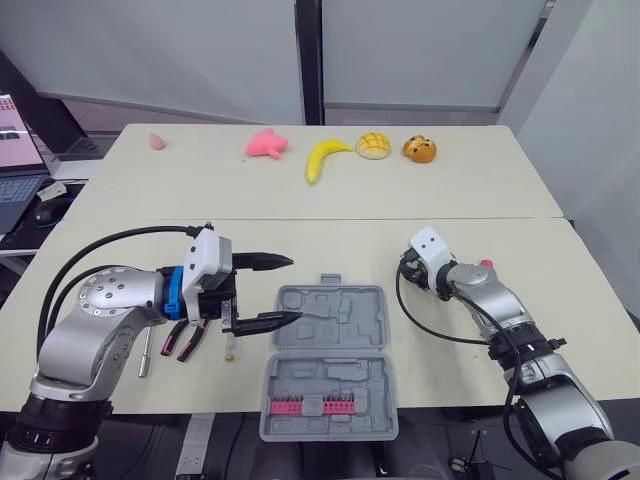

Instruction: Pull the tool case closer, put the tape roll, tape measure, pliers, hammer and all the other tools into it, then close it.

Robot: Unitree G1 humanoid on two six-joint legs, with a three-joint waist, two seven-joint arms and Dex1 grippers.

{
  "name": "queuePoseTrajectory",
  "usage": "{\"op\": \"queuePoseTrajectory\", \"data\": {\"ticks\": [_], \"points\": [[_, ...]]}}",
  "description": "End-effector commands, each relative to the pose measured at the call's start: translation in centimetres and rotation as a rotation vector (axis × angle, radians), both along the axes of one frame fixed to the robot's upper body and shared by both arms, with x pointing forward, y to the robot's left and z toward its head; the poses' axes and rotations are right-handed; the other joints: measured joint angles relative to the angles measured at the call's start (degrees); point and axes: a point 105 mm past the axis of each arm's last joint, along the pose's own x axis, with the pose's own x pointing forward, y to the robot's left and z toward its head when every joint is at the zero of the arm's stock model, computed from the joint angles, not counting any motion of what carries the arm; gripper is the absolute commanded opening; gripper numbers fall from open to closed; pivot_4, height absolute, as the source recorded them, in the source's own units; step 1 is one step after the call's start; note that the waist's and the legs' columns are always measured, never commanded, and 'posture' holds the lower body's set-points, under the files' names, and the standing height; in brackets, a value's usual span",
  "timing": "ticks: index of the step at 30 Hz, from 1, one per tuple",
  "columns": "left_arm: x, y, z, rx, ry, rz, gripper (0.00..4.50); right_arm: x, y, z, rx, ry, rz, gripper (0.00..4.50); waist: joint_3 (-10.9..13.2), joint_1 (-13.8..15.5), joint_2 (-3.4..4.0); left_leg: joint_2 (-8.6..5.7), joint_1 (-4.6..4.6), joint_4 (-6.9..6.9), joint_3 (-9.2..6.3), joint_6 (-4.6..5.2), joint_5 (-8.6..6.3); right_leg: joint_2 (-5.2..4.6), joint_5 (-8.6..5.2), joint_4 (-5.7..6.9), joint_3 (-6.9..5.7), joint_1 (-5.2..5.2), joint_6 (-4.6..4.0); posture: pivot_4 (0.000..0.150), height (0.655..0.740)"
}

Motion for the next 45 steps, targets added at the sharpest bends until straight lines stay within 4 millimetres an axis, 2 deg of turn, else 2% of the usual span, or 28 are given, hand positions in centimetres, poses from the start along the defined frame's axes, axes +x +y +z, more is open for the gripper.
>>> {"op": "queuePoseTrajectory", "data": {"ticks": [1, 9, 13, 17, 21, 25, 29, 34, 41, 45], "points": [[0.0, -0.3, 0.4, 0.009, -0.044, -0.008, 4.50, 0.6, 0.3, 1.1, 0.000, -0.049, 0.015, 1.34, 0.00, -0.01, 0.00, 0.00, 0.00, 0.00, 0.00, 0.00, 0.00, 0.00, 0.00, 0.00, 0.00, 0.00, 0.00, 0.150, 0.7255], [-0.1, 0.1, -0.4, 0.031, -0.037, 0.000, 4.50, 0.7, 0.4, 1.2, -0.007, -0.051, 0.023, 0.02, 0.00, -0.03, 0.00, 0.00, 0.00, 0.00, 0.00, 0.00, 0.00, 0.00, 0.00, 0.00, 0.00, 0.00, 0.00, 0.150, 0.7255], [0.2, 0.6, -0.6, 0.038, -0.041, 0.022, 4.50, 0.4, 0.9, 2.4, 0.018, -0.066, 0.056, 0.02, 0.02, -0.04, 0.03, 0.00, 0.01, 0.00, 0.00, 0.00, 0.00, 0.00, 0.00, 0.01, 0.01, 0.00, 0.00, 0.150, 0.7255], [0.5, 2.2, -0.5, 0.053, -0.039, 0.084, 4.50, -0.8, 1.8, 4.3, 0.054, -0.069, 0.121, 0.02, 0.04, -0.05, 0.07, 0.00, 0.00, -0.01, -0.01, 0.00, 0.00, 0.00, 0.00, 0.01, -0.01, -0.01, 0.00, 0.150, 0.7255], [0.6, 4.6, -0.8, 0.095, -0.018, 0.165, 4.50, -3.5, 4.5, 5.9, 0.116, 0.003, 0.246, 0.02, 0.05, -0.05, 0.09, 0.00, 0.00, -0.04, -0.05, 0.00, 0.00, 0.00, 0.00, 0.01, -0.04, -0.02, 0.00, 0.150, 0.7255], [0.3, 7.7, -1.5, 0.167, 0.027, 0.247, 4.50, -7.3, 10.1, 7.3, 0.219, 0.108, 0.452, 0.02, 0.08, -0.35, 0.13, 0.01, -0.01, -0.05, -0.07, 0.00, 0.00, 0.00, 0.00, 0.02, -0.05, -0.04, 0.00, 0.150, 0.7255], [0.3, 8.9, -1.7, 0.191, 0.041, 0.271, 4.50, -9.4, 14.4, 7.5, 0.280, 0.180, 0.568, 0.02, 0.09, -0.32, 0.15, 0.12, -0.01, -0.04, -0.11, 0.00, 0.00, 0.10, -0.02, 0.03, -0.14, -0.04, -0.02, 0.150, 0.7255], [0.0, 9.5, -2.0, 0.225, 0.045, 0.270, 4.50, -8.6, 18.2, 6.1, 0.248, 0.192, 0.601, 0.02, 0.07, 0.03, 0.12, 0.13, -0.02, -0.02, -0.10, 0.00, 0.00, 0.11, -0.02, 0.00, -0.14, -0.04, -0.02, 0.150, 0.7255], [-0.3, 9.9, -2.3, 0.235, 0.054, 0.279, 4.50, -7.6, 21.2, 4.9, 0.204, 0.187, 0.641, 0.02, 0.08, -0.17, 0.13, 0.19, -0.16, -0.04, -0.10, 0.00, 0.00, 0.16, 0.04, 0.00, -0.17, -0.19, -0.11, 0.150, 0.7255], [-0.4, 9.9, -2.4, 0.237, 0.057, 0.282, 4.50, -7.2, 21.9, 4.1, 0.178, 0.179, 0.650, 0.02, 0.08, -0.34, 0.14, 0.42, -0.20, -0.06, -0.10, 0.00, 0.00, 0.39, 0.10, 0.00, -0.19, -0.26, -0.22, 0.150, 0.7255]]}}
